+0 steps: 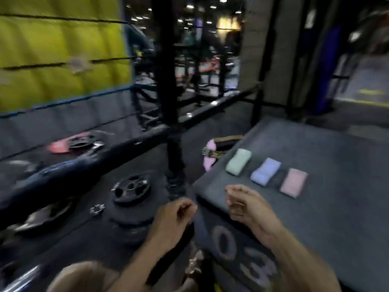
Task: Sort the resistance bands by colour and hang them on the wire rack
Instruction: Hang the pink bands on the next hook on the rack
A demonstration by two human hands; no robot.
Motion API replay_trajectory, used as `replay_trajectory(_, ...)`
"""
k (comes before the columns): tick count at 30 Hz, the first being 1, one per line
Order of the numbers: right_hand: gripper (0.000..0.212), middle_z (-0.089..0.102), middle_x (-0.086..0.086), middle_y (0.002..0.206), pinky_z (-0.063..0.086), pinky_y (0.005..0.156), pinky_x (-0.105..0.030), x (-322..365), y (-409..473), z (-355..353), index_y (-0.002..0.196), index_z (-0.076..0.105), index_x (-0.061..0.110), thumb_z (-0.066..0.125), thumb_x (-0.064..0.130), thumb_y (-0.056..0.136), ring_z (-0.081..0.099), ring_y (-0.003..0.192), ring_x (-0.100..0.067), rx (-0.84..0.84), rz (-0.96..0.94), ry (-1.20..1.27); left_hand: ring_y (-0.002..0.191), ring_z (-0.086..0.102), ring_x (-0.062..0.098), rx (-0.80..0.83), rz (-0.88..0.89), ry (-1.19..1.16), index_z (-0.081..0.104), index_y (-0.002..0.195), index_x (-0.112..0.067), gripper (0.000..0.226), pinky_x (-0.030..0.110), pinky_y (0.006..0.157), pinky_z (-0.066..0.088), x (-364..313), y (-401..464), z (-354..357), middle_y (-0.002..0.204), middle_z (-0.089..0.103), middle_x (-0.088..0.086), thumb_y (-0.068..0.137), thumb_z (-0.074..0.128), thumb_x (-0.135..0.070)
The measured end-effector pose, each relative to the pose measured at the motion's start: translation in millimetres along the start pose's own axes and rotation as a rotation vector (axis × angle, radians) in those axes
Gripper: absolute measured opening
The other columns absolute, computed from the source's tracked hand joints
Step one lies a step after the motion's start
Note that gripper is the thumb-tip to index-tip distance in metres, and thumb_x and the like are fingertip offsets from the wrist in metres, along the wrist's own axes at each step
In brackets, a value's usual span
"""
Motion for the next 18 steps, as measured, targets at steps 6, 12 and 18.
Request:
replay_trajectory(6, 0.01, 0.064, -0.004, 0.07, 0.041, 0.05, -0.019, -9, 22, -202, 0.098, 0.069, 0.011, 0.064, 0.003, 0.093, 0.051, 0.054, -0.009, -0.495, -0.066, -0.294, 0.078, 0.065, 0.013, 0.323, 0.103, -0.038, 0.069, 0.088, -0.016, 0.013, 0.019, 0.073, 0.047, -46, 78, 157, 0.081, 0.071, -0.005, 0.098, 0.064, -0.024)
replay_trajectory(12, 0.017, 0.072, 0.001, 0.088, 0.051, 0.085, -0.031, -45, 65, -262, 0.093, 0.072, 0.02, 0.081, 0.025, 0.08, 0.068, 0.09, -0.02, -0.715, -0.064, -0.649, 0.079, 0.065, 0.011, 0.447, 0.069, -0.063, 0.065, 0.085, -0.027, 0.013, 0.022, 0.073, 0.049, -56, 98, 239, 0.08, 0.07, -0.008, 0.098, 0.063, -0.027)
replay_trajectory(18, 0.036, 0.068, 0.004, 0.11, 0.05, 0.093, -0.039, -37, 97, -250, 0.096, 0.07, 0.03, 0.075, 0.057, 0.072, 0.06, 0.11, -0.027, -0.829, -0.025, -0.788, 0.076, 0.063, 0.003, 0.417, 0.084, 0.015, 0.065, 0.082, -0.03, 0.014, 0.009, 0.064, 0.041, -42, 101, 248, 0.074, 0.068, -0.015, 0.096, 0.066, -0.027)
Point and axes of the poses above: each hand's wrist, its own y-axis towards the middle knuckle, its own z-axis out of the palm, x = y × z, the point moved 3 cm from there along y, towards the middle knuckle
